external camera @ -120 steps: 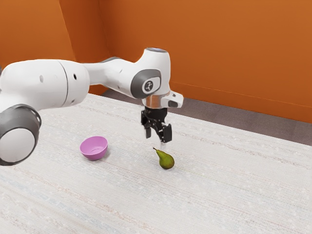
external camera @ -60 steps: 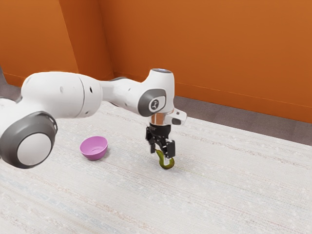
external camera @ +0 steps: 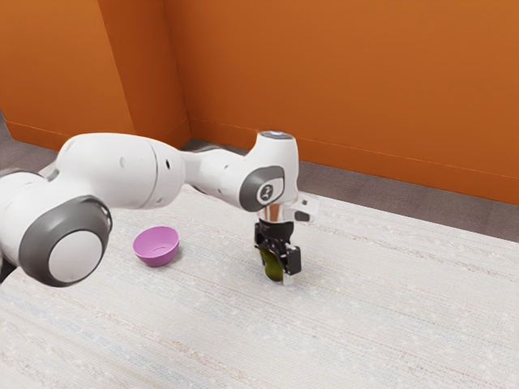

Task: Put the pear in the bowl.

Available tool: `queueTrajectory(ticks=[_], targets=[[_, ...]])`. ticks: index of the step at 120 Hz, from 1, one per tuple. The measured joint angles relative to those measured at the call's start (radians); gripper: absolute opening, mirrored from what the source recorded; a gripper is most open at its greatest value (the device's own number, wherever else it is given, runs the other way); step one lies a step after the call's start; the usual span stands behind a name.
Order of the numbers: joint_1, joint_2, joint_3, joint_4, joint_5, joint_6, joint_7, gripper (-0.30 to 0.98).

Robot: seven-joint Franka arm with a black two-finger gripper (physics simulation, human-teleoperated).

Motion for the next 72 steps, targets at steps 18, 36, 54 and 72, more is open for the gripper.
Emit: queueTrajectory(ticks=[18, 36, 54, 72], targets=[[-0.002, 0.003, 0.0, 0.0, 0.0, 0.01, 0.004, 0.56], [-0.004, 0.0, 0.0, 0.002, 0.0, 0.014, 0.008, 0.41], [-0.004, -0.002, 0.0, 0.006, 0.002, 0.012, 0.01, 0.31], [-0.004, -0.002, 0.0, 0.006, 0.01, 0.015, 0.007, 0.23]])
